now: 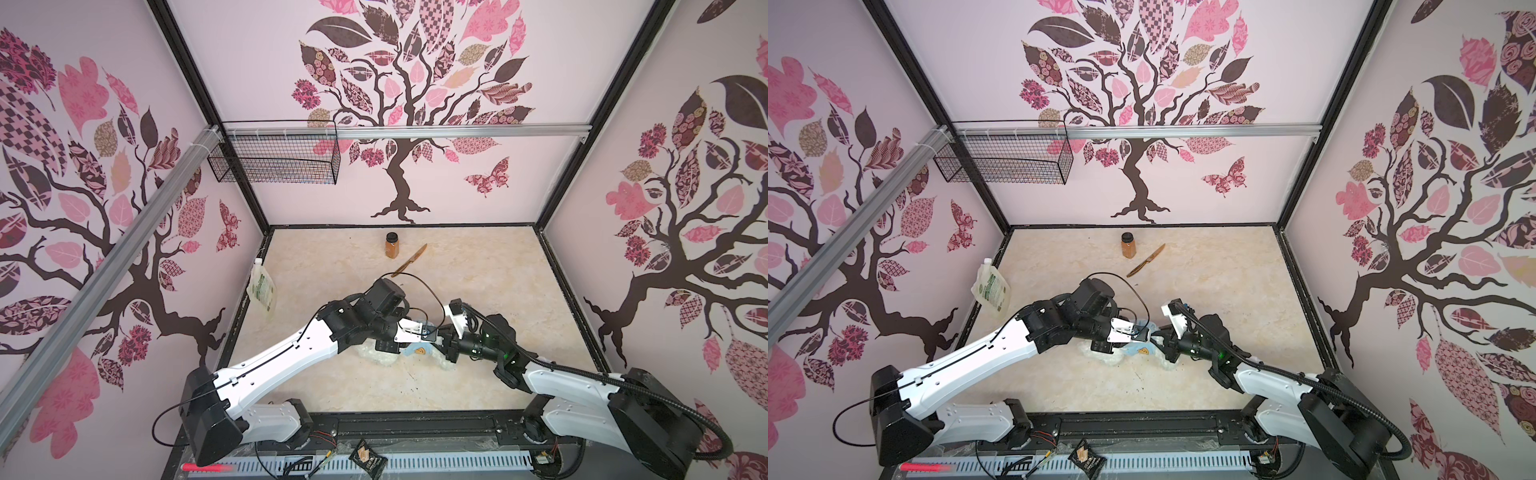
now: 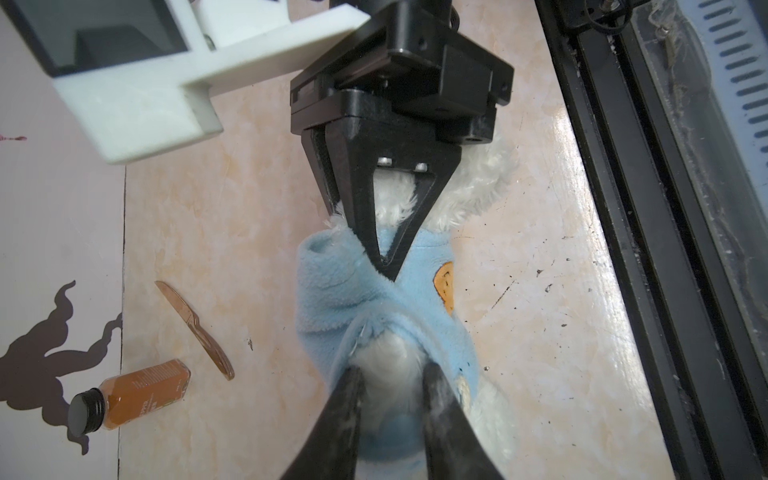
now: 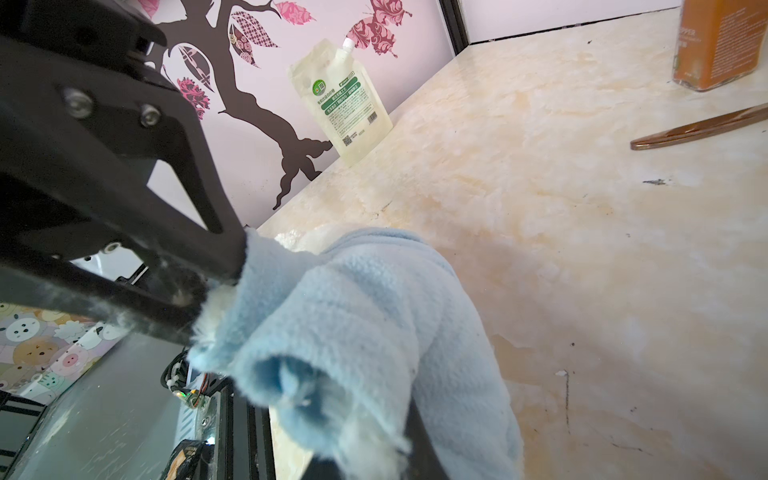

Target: Dress the teddy bear

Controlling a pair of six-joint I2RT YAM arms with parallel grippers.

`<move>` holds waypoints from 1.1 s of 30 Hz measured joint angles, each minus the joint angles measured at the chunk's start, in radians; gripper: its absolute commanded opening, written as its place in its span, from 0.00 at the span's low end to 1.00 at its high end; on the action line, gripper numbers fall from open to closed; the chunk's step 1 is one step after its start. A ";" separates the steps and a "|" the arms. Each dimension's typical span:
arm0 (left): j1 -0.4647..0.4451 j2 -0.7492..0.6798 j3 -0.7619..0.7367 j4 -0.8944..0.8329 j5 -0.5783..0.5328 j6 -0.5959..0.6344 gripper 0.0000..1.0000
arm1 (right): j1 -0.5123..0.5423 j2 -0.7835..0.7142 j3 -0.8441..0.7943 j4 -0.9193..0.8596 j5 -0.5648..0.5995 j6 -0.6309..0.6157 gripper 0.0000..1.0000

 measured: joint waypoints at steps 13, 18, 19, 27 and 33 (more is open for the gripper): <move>-0.001 0.070 0.013 -0.014 -0.046 0.014 0.37 | 0.000 0.011 0.000 -0.002 -0.005 0.018 0.00; -0.005 0.102 0.013 -0.007 -0.064 0.011 0.24 | -0.001 0.011 0.000 -0.002 -0.008 0.042 0.00; -0.005 0.107 0.013 -0.006 -0.066 0.007 0.21 | -0.001 0.011 0.000 -0.003 -0.007 0.048 0.00; 0.015 0.088 0.015 -0.001 0.008 -0.107 0.00 | -0.001 0.004 -0.009 -0.006 0.034 0.054 0.00; 0.190 -0.146 -0.139 0.285 0.296 -0.468 0.00 | -0.007 -0.044 -0.010 0.024 0.111 0.065 0.00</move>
